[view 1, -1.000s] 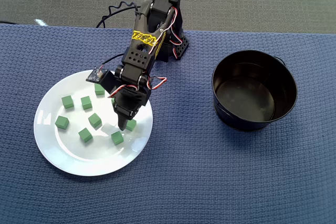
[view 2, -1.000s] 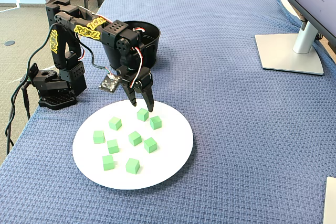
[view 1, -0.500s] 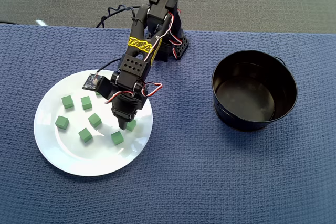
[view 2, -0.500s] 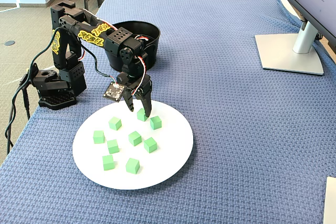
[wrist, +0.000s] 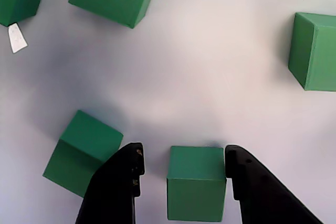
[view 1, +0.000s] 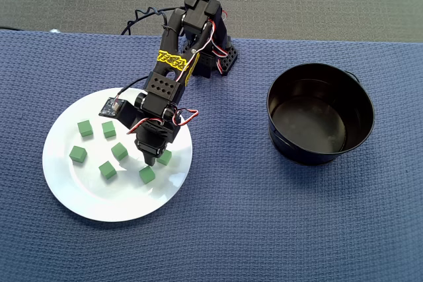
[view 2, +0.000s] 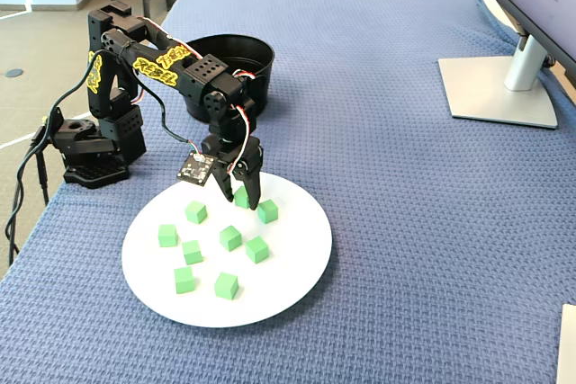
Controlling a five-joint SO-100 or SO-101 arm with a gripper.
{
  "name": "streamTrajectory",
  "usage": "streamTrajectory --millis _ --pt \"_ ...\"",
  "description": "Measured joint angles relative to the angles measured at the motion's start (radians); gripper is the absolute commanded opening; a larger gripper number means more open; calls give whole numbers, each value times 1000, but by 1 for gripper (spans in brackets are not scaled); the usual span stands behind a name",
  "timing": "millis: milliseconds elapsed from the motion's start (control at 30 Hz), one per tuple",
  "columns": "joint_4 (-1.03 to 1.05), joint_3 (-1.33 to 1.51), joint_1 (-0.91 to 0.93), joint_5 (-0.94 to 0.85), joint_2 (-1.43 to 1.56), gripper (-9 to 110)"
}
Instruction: Pick up the green cubes from the white plate and place them in the black recipient
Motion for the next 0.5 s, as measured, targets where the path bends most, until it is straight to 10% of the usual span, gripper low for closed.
streamTrajectory --millis 500 --pt "-8 58 -55 0 35 0"
